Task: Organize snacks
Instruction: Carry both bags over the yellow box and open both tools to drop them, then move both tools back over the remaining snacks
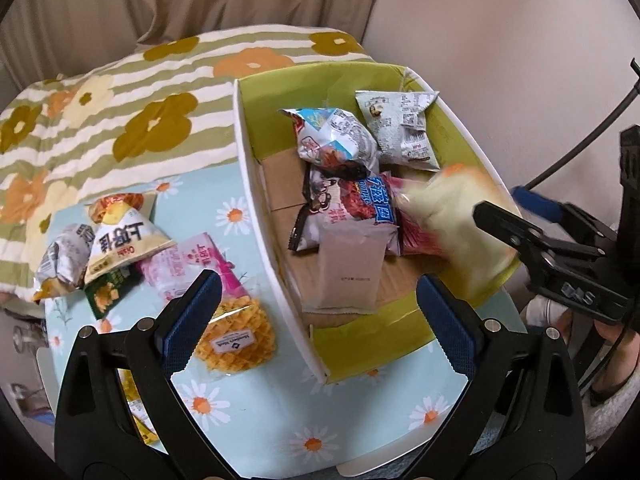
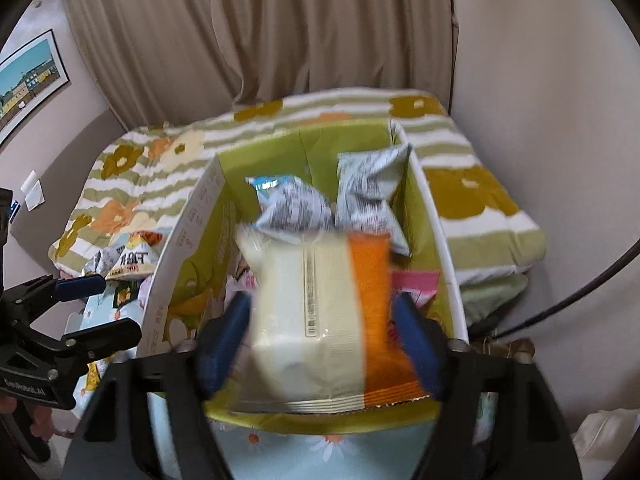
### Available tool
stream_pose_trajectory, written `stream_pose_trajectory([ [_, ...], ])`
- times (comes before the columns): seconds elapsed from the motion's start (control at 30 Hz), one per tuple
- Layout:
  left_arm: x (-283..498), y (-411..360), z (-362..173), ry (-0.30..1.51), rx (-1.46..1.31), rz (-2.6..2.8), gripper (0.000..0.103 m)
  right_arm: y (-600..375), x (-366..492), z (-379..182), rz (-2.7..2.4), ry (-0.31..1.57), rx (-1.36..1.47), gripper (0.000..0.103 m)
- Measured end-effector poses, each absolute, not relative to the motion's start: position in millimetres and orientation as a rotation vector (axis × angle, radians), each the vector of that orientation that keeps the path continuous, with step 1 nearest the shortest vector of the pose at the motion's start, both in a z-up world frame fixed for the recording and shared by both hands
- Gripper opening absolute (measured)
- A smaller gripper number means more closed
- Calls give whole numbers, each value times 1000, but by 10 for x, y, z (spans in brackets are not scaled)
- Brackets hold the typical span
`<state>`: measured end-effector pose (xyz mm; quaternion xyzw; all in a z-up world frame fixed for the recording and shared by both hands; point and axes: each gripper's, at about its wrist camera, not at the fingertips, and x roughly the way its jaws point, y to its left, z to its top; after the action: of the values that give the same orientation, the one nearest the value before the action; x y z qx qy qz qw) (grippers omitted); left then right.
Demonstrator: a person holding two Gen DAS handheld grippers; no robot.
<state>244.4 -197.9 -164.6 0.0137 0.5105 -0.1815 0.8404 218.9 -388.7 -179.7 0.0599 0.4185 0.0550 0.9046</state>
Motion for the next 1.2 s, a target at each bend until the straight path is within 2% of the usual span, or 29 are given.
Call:
stream_pose_trajectory([
  [0.33, 2374, -1900, -1668, 1069, -6, -362, 97, -3948, 2066, -1723, 133, 862, 124, 103],
  [0.7, 2124, -1817, -1352, 970, -3, -275, 97, -3851, 1976, -1497, 225, 825, 74, 103],
  [0.97, 1821, -1457, -1213, 939, -41, -171, 97, -3565, 1974, -1323, 347, 793, 46, 103],
  [1.2, 1664, -828, -1158, 924, -96, -78, 97, -3088, 2032, -1188, 415, 770, 41, 103],
])
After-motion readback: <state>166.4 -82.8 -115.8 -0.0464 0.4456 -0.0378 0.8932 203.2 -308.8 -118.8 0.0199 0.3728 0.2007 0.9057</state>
